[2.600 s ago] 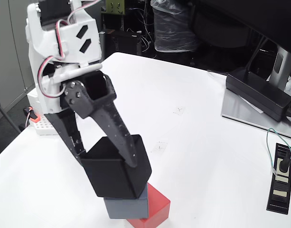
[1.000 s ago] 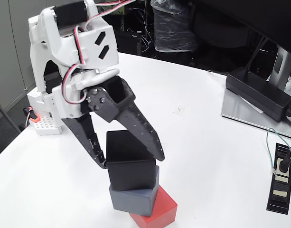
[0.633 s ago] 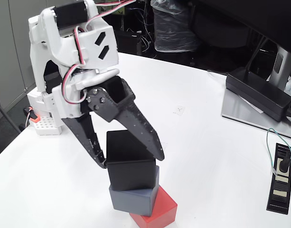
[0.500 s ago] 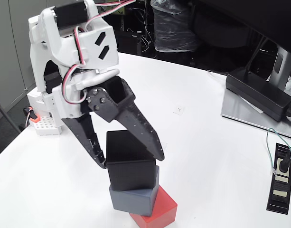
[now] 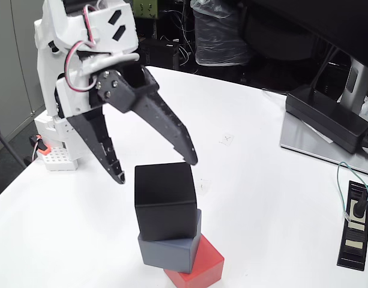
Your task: Stack the three blocks in an ordered color.
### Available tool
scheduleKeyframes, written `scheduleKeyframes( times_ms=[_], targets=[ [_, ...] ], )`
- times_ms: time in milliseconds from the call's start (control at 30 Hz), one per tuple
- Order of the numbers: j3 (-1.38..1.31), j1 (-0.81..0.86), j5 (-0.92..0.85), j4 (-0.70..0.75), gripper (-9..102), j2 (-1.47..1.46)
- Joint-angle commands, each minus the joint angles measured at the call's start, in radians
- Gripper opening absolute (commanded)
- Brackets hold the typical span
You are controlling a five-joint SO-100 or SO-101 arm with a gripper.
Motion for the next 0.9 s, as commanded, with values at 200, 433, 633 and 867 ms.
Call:
scheduleKeyframes(
  times_ms=[200, 433, 633, 867],
  targets=[
    [-0.008, -0.008, 0.009, 0.077, 35, 0.201],
    [-0.005, -0.008, 0.072, 0.077, 21, 0.341],
    [-0.002, -0.011, 0.279, 0.077, 2, 0.405],
    [0.087, -0.109, 0.552, 0.075, 0, 0.560]
  ],
)
